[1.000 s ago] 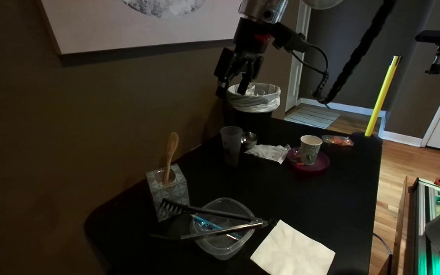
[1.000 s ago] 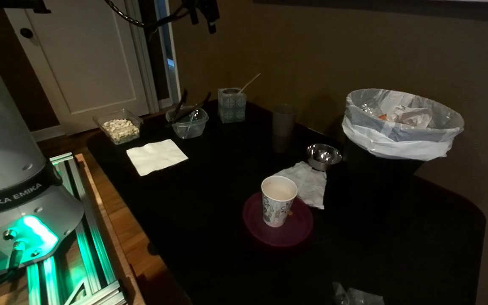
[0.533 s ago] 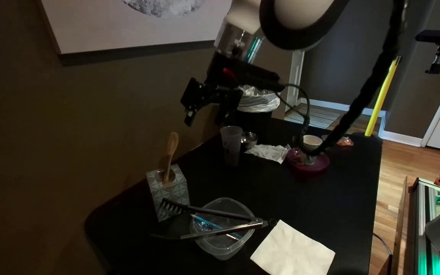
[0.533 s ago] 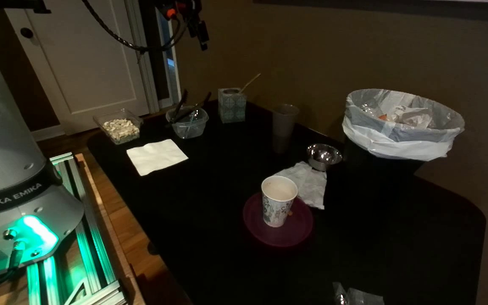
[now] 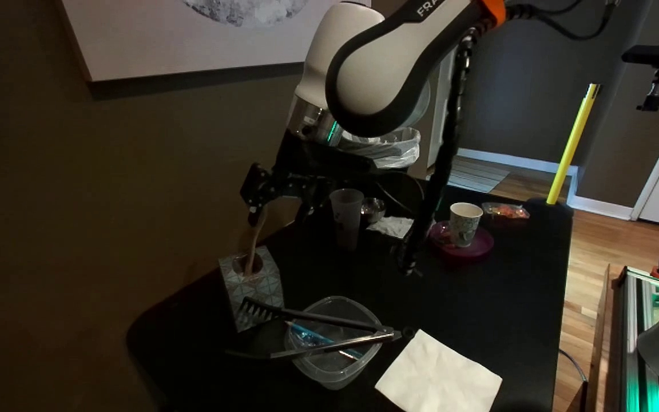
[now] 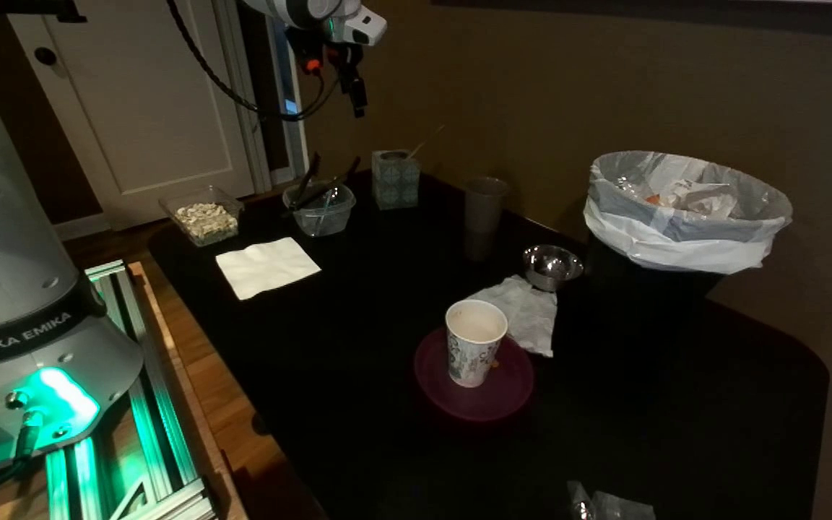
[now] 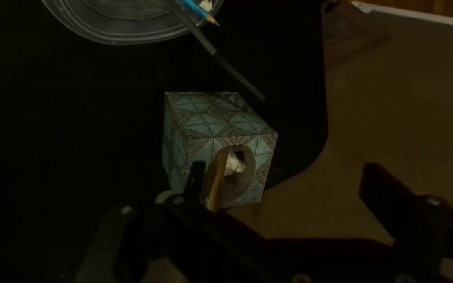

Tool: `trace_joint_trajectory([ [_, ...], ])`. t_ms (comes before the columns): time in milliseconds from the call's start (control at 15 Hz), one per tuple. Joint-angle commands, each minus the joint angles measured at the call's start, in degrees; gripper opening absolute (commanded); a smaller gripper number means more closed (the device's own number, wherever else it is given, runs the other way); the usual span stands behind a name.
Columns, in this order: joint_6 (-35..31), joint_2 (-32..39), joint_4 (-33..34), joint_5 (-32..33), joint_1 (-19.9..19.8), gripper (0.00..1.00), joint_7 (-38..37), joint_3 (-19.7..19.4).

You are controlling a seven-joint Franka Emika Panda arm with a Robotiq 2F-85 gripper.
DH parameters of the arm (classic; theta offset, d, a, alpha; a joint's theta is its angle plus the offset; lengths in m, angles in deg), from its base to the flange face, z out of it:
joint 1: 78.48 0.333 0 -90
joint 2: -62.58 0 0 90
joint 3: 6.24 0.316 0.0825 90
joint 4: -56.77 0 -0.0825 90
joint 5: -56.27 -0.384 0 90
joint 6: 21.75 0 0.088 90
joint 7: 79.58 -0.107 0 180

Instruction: Pick up the wooden spoon from the blue tissue box and put it on the table

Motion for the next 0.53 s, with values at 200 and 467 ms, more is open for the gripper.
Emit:
trace_joint_trajectory([
  [200, -2.74, 9.19, 7.19, -4.64, 0.55, 1.00, 3.31, -1.41],
  [467, -6.25, 17.57, 14.94, -9.52, -1.44, 1.00, 7.88, 1.03],
])
